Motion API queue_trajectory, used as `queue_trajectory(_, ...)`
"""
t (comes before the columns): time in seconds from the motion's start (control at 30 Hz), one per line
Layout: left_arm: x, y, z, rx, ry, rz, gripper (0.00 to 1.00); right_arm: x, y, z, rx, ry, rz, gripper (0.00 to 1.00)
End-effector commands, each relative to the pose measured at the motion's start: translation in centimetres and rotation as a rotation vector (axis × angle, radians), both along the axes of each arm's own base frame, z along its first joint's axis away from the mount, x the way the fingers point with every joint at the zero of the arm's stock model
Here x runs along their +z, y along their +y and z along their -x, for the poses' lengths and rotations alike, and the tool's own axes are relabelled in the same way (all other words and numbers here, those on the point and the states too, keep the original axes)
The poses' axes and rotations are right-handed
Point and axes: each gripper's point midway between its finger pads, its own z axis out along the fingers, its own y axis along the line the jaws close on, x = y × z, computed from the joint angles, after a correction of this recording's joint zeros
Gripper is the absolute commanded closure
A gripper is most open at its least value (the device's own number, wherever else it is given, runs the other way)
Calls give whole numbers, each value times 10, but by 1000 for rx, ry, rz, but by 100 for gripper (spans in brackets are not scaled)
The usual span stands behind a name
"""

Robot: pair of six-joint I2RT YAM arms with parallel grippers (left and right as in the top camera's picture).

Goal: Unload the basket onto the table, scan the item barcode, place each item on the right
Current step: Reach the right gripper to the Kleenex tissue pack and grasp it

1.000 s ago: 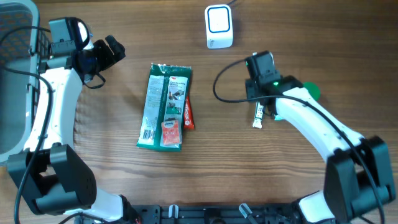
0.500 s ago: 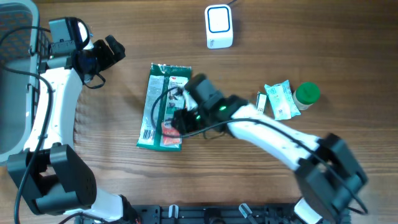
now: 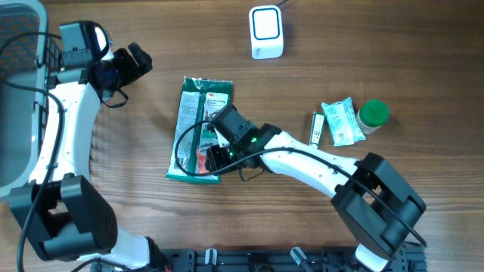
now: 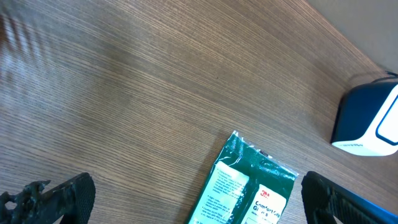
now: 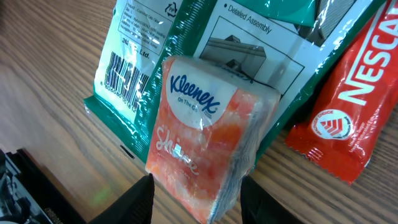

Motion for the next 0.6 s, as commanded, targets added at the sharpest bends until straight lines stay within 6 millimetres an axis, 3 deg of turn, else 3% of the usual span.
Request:
queue_trajectory(0.0,-3,1,0,-15,4,-9,0,-6,-3,-14,-41,-49,32,55)
queue_trajectory(0.17,-3,1,0,-15,4,-9,0,-5,-3,-22,-55,-87,39,54)
queue_trajectory(0.33,-3,1,0,-15,4,-9,0,12,9,-29,-48,-116,-46,54)
queue_trajectory(0.57,-3,1,0,-15,4,-9,0,1,-3,-25,-65,-84,8,55)
